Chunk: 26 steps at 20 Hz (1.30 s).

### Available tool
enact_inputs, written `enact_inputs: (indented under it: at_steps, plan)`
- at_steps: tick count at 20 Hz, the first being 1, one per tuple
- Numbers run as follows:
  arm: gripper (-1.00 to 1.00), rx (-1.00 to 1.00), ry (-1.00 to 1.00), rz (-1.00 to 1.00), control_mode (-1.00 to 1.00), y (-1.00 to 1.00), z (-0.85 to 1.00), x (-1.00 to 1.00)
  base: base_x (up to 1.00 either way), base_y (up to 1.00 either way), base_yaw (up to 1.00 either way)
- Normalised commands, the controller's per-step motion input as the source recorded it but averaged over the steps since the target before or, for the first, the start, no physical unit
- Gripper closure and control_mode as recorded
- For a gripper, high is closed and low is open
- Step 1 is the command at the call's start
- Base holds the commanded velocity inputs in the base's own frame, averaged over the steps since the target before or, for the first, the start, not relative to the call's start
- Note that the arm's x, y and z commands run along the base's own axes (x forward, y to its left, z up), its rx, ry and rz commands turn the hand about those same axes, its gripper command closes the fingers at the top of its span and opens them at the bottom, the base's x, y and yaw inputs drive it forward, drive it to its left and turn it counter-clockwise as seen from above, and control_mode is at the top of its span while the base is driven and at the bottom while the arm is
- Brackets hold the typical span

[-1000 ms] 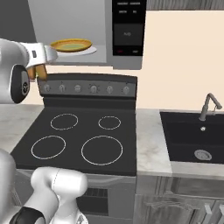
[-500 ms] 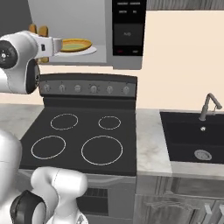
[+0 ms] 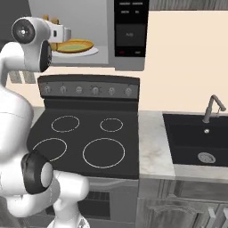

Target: Pick the hotdog bun from the counter and place it in the microwave.

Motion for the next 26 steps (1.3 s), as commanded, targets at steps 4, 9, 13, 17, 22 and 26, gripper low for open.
enact_inputs:
  at_steps: [4, 9, 13, 17, 22, 26]
  plan:
    - [1.0, 0.0, 0.24, 0.0, -1.0, 0.12, 0.0, 0.88, 0.0, 0.0, 0.0]
    - [1.0, 0.0, 0.02, 0.0, -1.0, 0.19, -0.14, 0.53, 0.0, 0.0, 0.0]
    - [1.0, 0.0, 0.0, 0.0, -1.0, 0.27, -0.17, 0.49, 0.0, 0.0, 0.0]
    - [1.0, 0.0, 0.0, 0.0, -1.0, 0.26, -0.27, 0.26, 0.0, 0.0, 0.0]
    - [1.0, 0.0, 0.0, 0.0, -1.0, 0.04, -0.24, 0.32, 0.0, 0.0, 0.0]
    - [1.0, 0.0, 0.02, 0.0, -1.0, 0.0, -0.09, 0.48, 0.0, 0.0, 0.0]
